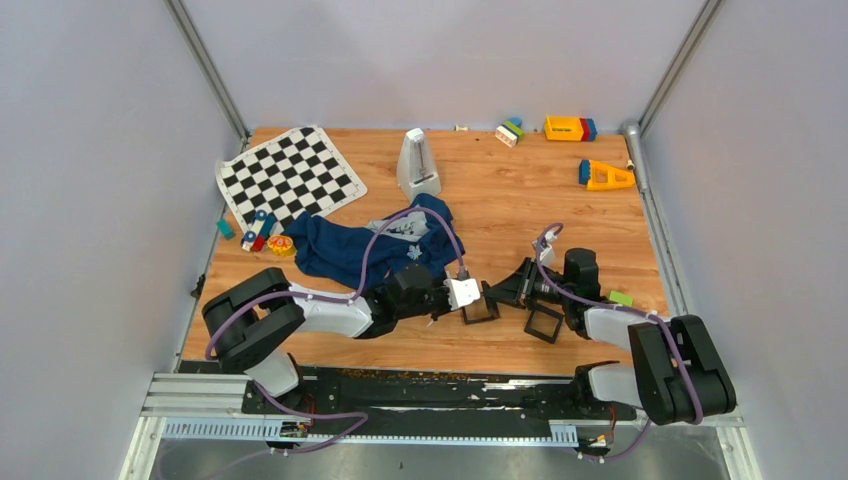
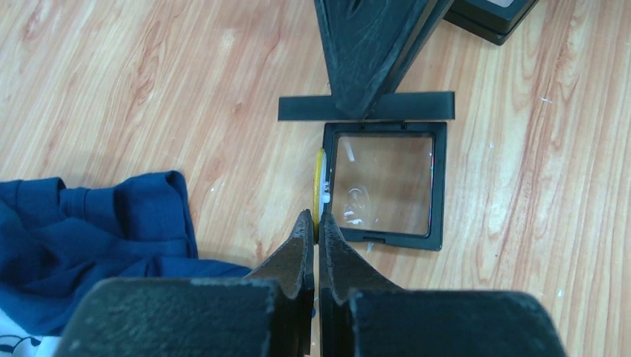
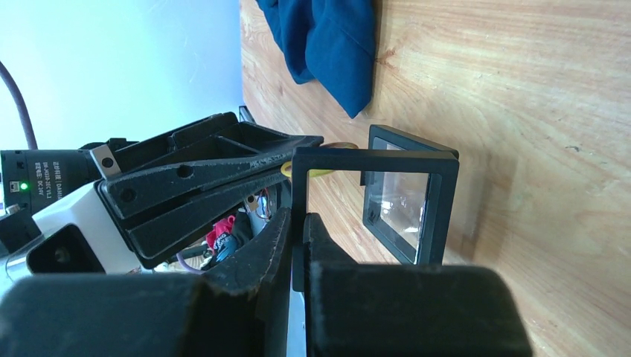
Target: Remove the brooch from the garment
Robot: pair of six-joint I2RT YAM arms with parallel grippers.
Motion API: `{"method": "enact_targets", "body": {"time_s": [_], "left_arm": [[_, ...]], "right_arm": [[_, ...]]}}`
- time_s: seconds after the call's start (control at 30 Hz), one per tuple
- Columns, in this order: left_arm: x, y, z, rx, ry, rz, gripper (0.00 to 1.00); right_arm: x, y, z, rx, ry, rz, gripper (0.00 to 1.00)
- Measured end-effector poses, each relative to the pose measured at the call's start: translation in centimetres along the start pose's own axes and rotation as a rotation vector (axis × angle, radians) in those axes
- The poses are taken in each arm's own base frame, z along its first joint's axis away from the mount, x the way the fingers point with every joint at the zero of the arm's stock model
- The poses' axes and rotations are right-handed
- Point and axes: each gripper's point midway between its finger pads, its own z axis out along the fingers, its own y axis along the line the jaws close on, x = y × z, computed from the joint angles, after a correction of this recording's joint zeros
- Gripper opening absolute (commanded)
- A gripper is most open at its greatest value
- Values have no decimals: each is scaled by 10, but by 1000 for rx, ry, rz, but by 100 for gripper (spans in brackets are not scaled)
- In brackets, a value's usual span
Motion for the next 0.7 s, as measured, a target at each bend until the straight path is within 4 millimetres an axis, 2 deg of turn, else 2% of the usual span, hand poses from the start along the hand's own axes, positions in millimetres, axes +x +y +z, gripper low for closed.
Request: {"method": "enact_targets", "body": {"time_s": [0.17, 0.53, 0.7], "left_arm": [[-2, -4, 8, 5, 11, 32, 0], [10, -9, 20, 9, 80, 72, 2], [12, -16, 22, 22, 99, 106, 7]], "right_arm": [[2, -5, 2, -4, 4, 13, 0], [1, -2, 2, -25, 0, 1, 0], [2, -3, 2, -22, 2, 7, 0]]}}
